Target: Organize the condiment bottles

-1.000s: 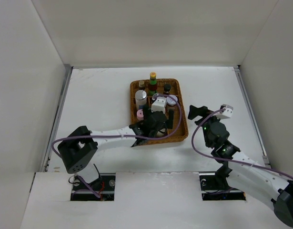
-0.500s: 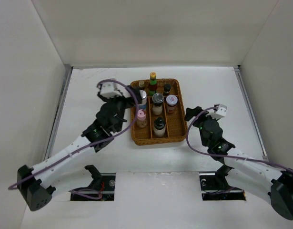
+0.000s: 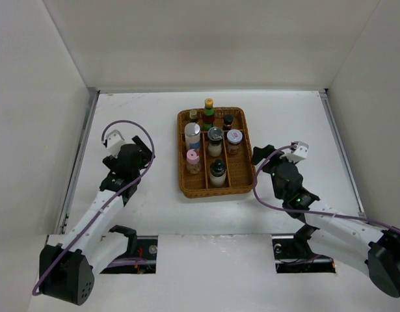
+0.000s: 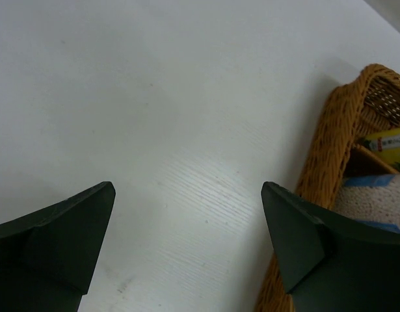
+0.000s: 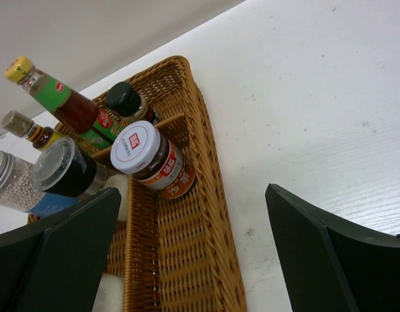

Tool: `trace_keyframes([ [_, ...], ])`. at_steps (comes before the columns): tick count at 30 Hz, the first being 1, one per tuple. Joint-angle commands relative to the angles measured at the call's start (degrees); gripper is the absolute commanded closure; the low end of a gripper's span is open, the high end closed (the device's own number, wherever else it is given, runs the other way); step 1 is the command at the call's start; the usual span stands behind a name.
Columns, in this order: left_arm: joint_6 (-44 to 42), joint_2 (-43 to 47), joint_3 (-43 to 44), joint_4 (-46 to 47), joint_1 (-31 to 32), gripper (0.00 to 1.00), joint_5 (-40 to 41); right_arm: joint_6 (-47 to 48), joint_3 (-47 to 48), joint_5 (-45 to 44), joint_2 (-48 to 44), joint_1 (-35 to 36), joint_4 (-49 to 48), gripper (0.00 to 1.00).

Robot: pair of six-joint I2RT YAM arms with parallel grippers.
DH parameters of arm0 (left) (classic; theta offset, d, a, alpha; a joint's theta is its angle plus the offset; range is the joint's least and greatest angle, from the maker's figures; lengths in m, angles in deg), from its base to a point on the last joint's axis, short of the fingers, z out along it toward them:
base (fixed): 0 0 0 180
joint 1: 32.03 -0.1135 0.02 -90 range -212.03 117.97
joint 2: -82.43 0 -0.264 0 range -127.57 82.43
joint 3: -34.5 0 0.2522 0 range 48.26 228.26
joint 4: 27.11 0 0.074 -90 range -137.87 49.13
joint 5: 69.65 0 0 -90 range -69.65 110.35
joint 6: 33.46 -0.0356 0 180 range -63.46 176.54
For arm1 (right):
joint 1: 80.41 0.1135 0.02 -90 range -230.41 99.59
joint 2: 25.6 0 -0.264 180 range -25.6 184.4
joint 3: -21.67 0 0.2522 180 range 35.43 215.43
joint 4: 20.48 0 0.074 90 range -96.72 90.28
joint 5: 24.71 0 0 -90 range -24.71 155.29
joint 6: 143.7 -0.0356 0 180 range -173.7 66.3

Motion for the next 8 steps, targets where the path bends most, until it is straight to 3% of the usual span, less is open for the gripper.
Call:
trace_keyframes([
  [1, 1.9, 0.7, 2.2, 1.3, 1.8, 0.00, -2.3, -0.6, 0.3, -1.2, -0.1, 0.6, -3.5, 0.00],
  [8, 1.0, -3.3, 6.5, 2.5, 7.4, 0.00, -0.7, -0.7, 0.4, -1.3, 0.6, 0.6, -3.5, 0.00],
])
